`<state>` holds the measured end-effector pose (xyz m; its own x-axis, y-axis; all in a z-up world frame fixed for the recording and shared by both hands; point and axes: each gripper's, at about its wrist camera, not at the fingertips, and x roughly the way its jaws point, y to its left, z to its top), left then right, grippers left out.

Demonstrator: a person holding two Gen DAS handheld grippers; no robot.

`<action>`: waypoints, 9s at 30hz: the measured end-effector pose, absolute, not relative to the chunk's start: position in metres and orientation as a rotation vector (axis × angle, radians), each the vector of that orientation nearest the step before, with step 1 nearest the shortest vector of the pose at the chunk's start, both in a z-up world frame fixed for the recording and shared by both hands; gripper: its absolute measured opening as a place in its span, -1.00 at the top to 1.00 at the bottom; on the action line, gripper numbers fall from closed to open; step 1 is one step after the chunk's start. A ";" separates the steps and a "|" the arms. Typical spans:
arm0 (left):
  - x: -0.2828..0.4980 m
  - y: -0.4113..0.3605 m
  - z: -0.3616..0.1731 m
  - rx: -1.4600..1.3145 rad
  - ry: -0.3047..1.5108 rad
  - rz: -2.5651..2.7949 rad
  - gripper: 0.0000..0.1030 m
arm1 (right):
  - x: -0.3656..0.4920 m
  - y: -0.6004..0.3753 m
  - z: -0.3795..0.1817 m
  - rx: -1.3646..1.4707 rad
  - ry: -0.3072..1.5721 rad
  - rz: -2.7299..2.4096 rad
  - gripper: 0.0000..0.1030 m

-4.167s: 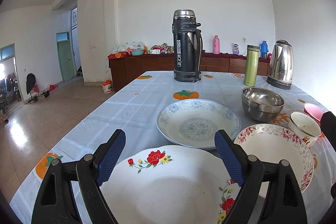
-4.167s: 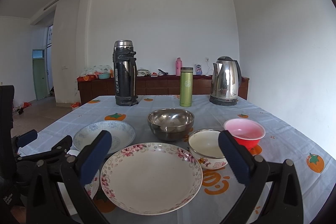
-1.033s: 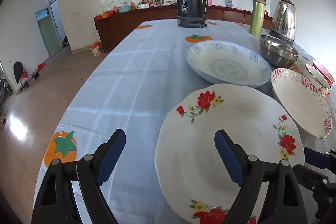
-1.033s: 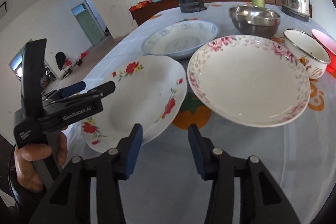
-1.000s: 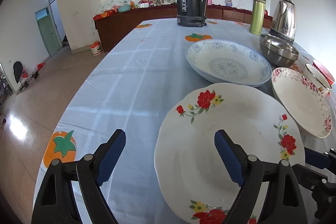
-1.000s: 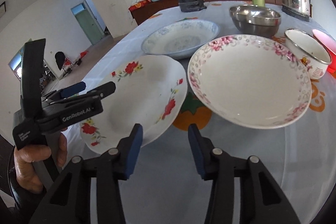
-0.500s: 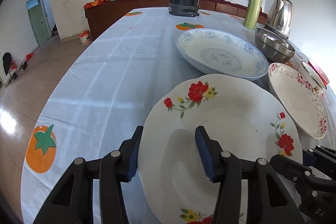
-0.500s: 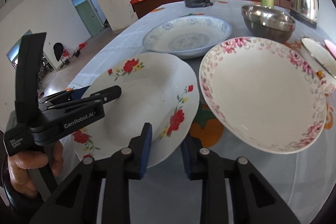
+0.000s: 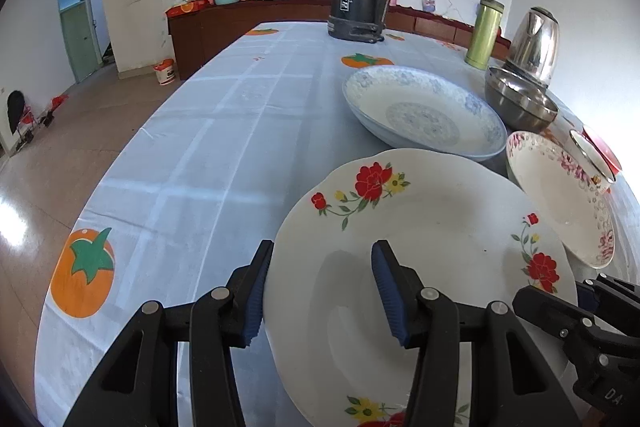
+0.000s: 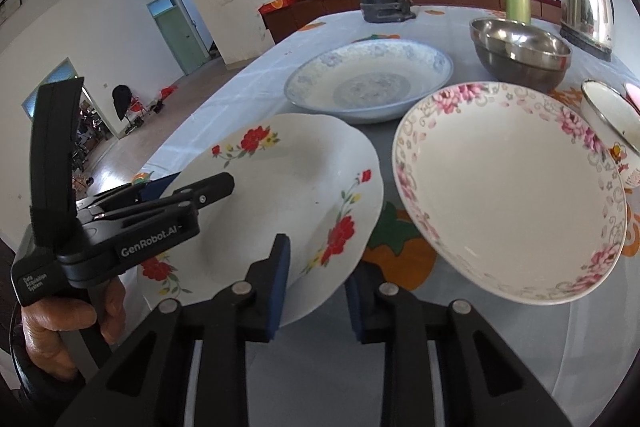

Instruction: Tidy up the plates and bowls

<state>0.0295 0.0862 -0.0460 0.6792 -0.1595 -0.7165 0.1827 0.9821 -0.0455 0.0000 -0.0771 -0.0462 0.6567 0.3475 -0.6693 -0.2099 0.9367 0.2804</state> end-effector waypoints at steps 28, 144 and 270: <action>0.096 0.053 -0.006 -0.009 0.692 -0.205 -0.01 | 0.061 -0.103 0.001 0.201 0.672 0.251 0.49; 0.061 -0.011 -0.014 0.086 0.494 -0.065 -0.51 | 0.010 -0.183 0.006 0.265 0.394 -0.099 -0.74; 0.061 -0.077 -0.051 -0.024 0.868 -0.395 0.02 | 0.008 -0.243 -0.050 0.363 0.804 -0.020 0.47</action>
<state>0.0612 -0.0769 -0.0509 0.5791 -0.3472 -0.7376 0.3278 0.9276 -0.1793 0.0076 -0.2430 -0.0503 0.6971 0.1194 -0.7069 0.1541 0.9380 0.3104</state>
